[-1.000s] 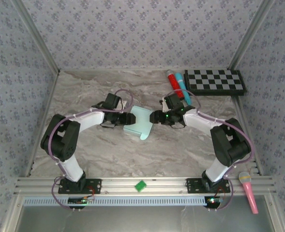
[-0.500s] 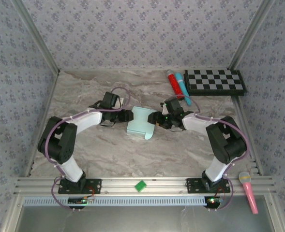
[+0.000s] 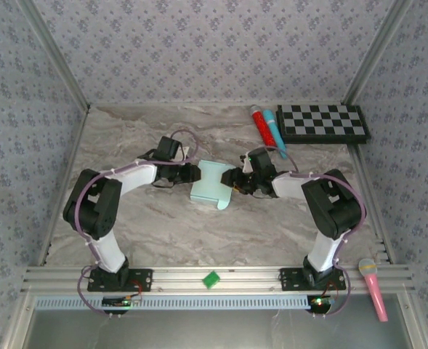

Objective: Fold the paper box

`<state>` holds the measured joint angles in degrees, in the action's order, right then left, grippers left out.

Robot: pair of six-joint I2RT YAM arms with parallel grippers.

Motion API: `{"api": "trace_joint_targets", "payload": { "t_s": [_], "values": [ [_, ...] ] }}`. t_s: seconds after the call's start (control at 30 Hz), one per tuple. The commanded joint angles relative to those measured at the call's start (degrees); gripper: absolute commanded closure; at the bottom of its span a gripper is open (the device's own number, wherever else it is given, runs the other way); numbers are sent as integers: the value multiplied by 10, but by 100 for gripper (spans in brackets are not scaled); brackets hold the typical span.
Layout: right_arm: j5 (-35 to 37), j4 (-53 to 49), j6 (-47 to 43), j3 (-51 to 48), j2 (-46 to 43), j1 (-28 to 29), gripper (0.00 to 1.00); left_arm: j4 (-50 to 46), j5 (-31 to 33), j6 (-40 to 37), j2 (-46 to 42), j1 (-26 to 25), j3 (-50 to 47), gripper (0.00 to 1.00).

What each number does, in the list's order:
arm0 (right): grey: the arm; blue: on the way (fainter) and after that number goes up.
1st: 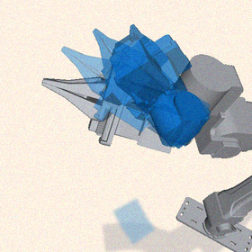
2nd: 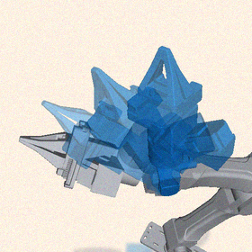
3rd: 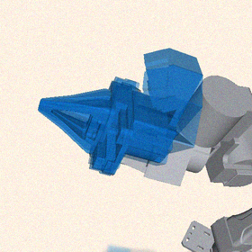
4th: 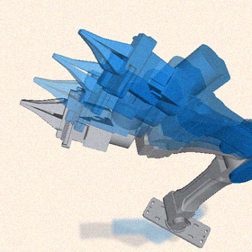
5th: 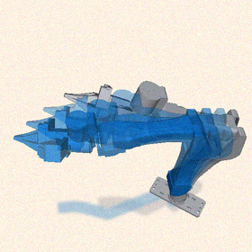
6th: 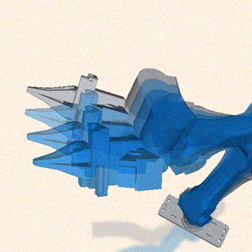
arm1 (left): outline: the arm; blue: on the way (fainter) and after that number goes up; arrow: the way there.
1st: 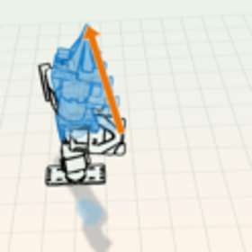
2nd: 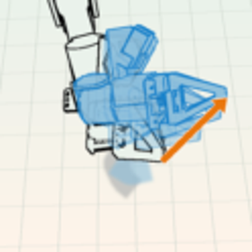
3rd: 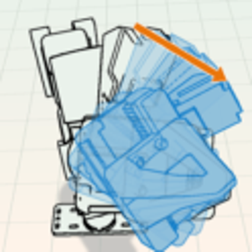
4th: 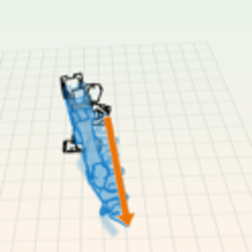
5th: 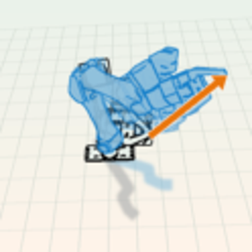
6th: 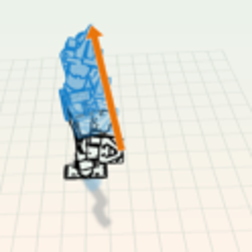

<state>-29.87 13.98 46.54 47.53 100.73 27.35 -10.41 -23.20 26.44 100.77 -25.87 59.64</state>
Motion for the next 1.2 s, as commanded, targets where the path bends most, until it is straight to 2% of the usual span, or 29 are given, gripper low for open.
{"api": "trace_joint_targets", "payload": {
  "t_s": [0.0, 0.43, 0.53, 0.7, 0.83, 1.17],
  "values": [
    [-25, 27, 7, -5, 13, -1, 52, 0, -11, -4, 13, 1, 14, 66],
    [-84, 102, 33, 4, 55, 5, 54, 9, -11, -2, 20, 0, 3, 65],
    [-79, 105, 28, 7, 46, 11, 55, 12, -12, -1, 20, 0, 1, 65],
    [-69, 89, 6, 14, 22, 20, 56, 35, -26, 10, 18, 2, -7, 60],
    [-56, 64, -18, 22, -4, 26, 56, 50, -24, 16, 13, 3, -14, 52],
    [-17, -26, -70, 56, -44, 37, 55, 91, -39, 39, 4, 12, -33, 49]
  ]
}}
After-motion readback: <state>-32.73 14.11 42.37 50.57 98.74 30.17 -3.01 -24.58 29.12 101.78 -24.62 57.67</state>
